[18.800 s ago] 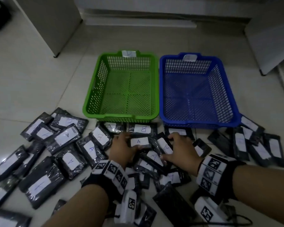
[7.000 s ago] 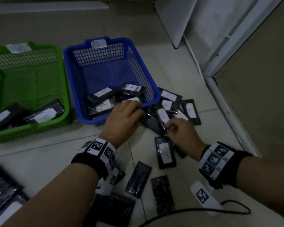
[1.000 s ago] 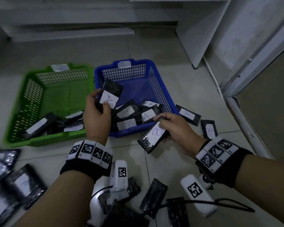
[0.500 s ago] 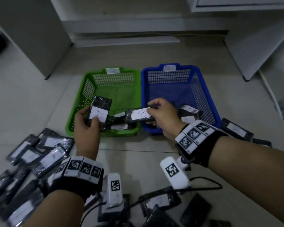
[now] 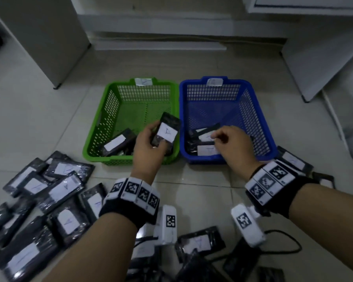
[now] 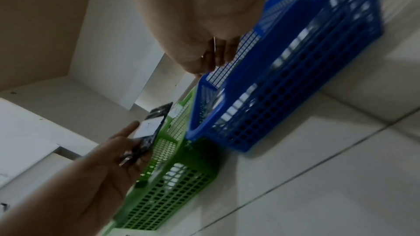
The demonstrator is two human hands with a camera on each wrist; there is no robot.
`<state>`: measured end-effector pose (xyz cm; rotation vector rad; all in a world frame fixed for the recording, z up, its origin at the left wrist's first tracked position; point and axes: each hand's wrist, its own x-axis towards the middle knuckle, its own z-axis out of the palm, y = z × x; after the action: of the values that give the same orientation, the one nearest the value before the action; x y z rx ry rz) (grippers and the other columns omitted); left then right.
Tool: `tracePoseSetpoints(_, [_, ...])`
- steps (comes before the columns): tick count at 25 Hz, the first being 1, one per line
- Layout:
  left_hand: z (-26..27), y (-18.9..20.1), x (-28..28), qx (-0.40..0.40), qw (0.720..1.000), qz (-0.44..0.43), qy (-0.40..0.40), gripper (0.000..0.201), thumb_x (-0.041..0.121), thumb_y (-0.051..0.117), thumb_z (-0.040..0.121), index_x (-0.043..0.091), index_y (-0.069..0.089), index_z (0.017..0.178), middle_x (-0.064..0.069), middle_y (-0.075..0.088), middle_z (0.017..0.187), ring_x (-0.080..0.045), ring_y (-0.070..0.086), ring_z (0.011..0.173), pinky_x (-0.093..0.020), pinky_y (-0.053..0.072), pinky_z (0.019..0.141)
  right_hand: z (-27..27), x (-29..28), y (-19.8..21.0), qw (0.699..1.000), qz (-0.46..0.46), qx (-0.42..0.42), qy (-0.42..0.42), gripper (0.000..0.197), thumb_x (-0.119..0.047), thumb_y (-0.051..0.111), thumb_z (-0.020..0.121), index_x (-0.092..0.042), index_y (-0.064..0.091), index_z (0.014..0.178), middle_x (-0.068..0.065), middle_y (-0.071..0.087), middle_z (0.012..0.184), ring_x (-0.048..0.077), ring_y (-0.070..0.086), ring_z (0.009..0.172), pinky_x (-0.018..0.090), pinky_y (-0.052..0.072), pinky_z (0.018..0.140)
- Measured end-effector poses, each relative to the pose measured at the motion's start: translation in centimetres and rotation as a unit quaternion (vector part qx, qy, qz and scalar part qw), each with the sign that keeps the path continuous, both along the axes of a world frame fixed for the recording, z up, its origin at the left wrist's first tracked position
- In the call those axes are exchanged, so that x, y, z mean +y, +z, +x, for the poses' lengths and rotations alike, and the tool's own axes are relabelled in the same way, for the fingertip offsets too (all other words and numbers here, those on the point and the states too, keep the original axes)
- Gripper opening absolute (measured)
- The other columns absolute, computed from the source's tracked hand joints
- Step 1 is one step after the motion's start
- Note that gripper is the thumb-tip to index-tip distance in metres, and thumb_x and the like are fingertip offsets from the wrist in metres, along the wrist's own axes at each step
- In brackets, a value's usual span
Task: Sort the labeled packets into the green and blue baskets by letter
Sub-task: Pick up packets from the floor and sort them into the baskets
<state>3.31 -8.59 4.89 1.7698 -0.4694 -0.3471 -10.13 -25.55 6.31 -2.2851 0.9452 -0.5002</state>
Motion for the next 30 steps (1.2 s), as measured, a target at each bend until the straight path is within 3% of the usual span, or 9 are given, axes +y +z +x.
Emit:
tracePoseSetpoints(4, [-3.6,-0.3,-5.9,-0.059,0.995,0.020,-0.072,0.023,0.011,0.064,0.084,0.029,0.060,0.098,0.007,0.065,0.100,-0.008,0.062,0.089,-0.027,0.052,0.081,-6.7,-2.3,-1.2,0.991,-0.097,0.091,-0.025,0.004,-0.026,0.068,0.081,-0.024,0.070,0.083,0.001,0.065,0.087,0.027,0.053,0.092,0.034,0.041,0.079])
tracePoseSetpoints(8, [-5.0,-1.9,-8.5,-0.102,0.983,0.095,-0.123,0.018,0.010,0.064,0.081,0.023,0.066,0.093,0.000,0.066,0.099,-0.015,0.062,0.087,-0.031,0.053,0.081,-8.9,-2.8,-2.8,0.998,-0.018,0.051,0.025,0.009,-0.022,0.069,0.082,-0.019,0.070,0.091,-0.003,0.055,0.089,0.021,0.051,0.094,0.018,0.026,0.073])
tracePoseSetpoints(12, [-5.6,-3.3,-8.9,-0.244,0.956,0.106,-0.123,0.014,0.007,0.066,0.079,0.015,0.069,0.090,-0.005,0.065,0.108,-0.023,0.057,0.107,-0.030,0.042,0.097,-10.4,-2.4,-2.4,1.000,0.013,-0.001,0.022,0.015,-0.015,0.068,0.084,-0.018,0.071,0.098,-0.007,0.054,0.091,0.009,0.046,0.093,0.005,0.031,0.073])
tracePoseSetpoints(15, [-8.0,-3.2,-10.4,-0.313,0.938,0.094,-0.114,0.013,0.007,0.062,0.079,0.014,0.070,0.087,-0.006,0.061,0.108,-0.027,0.052,0.106,-0.029,0.038,0.095,-13.5,-5.9,-2.5,0.996,-0.038,-0.036,-0.078,0.019,-0.007,0.065,0.079,-0.016,0.070,0.094,-0.002,0.059,0.089,0.014,0.050,0.090,0.015,0.039,0.081])
tracePoseSetpoints(17, [-10.7,-2.4,-12.1,-0.347,0.921,0.089,-0.156,0.015,0.010,0.057,0.079,0.016,0.068,0.087,-0.003,0.060,0.101,-0.024,0.050,0.098,-0.026,0.036,0.087,-16.5,-8.7,-3.5,0.982,-0.041,0.010,-0.184,0.021,-0.006,0.061,0.076,-0.017,0.069,0.093,0.010,0.064,0.093,0.031,0.057,0.094,0.030,0.039,0.080])
tracePoseSetpoints(20, [-15.4,-1.4,-15.7,-0.400,0.878,0.091,-0.248,0.016,0.020,0.051,0.081,0.020,0.066,0.088,0.001,0.061,0.095,-0.023,0.051,0.091,-0.033,0.038,0.080,-21.3,-10.9,-5.3,0.937,0.032,0.107,-0.331,0.023,-0.016,0.060,0.082,-0.017,0.065,0.104,0.018,0.059,0.109,0.039,0.049,0.107,0.033,0.033,0.082])
tracePoseSetpoints(25, [-22.1,-3.0,-22.9,-0.354,0.841,0.116,-0.392,0.035,0.008,0.053,0.081,0.014,0.059,0.115,-0.007,0.055,0.120,-0.026,0.048,0.111,-0.040,0.043,0.094,-26.3,-11.9,-7.6,0.914,0.108,0.179,-0.348,0.064,-0.033,0.069,0.081,-0.011,0.044,0.136,0.021,0.052,0.127,0.039,0.044,0.120,0.040,0.036,0.096])
tracePoseSetpoints(27, [-23.3,-4.2,-25.3,-0.320,0.812,0.218,-0.437,0.057,0.002,0.047,0.085,0.009,0.037,0.141,-0.013,0.033,0.149,-0.028,0.030,0.137,-0.036,0.024,0.115,-27.2,-12.0,-8.5,0.918,0.124,0.194,-0.324,0.071,-0.034,0.071,0.079,-0.010,0.041,0.139,0.019,0.053,0.127,0.037,0.045,0.121,0.039,0.036,0.096])
tracePoseSetpoints(30, [-23.6,-5.9,-27.6,-0.352,0.729,0.365,-0.461,0.066,-0.003,0.034,0.093,0.003,0.001,0.151,-0.014,-0.003,0.160,-0.027,-0.001,0.148,-0.034,0.003,0.118,-27.7,-12.3,-9.4,0.918,0.136,0.205,-0.311,0.069,-0.034,0.074,0.075,-0.008,0.046,0.133,0.019,0.055,0.124,0.036,0.048,0.116,0.038,0.039,0.095])
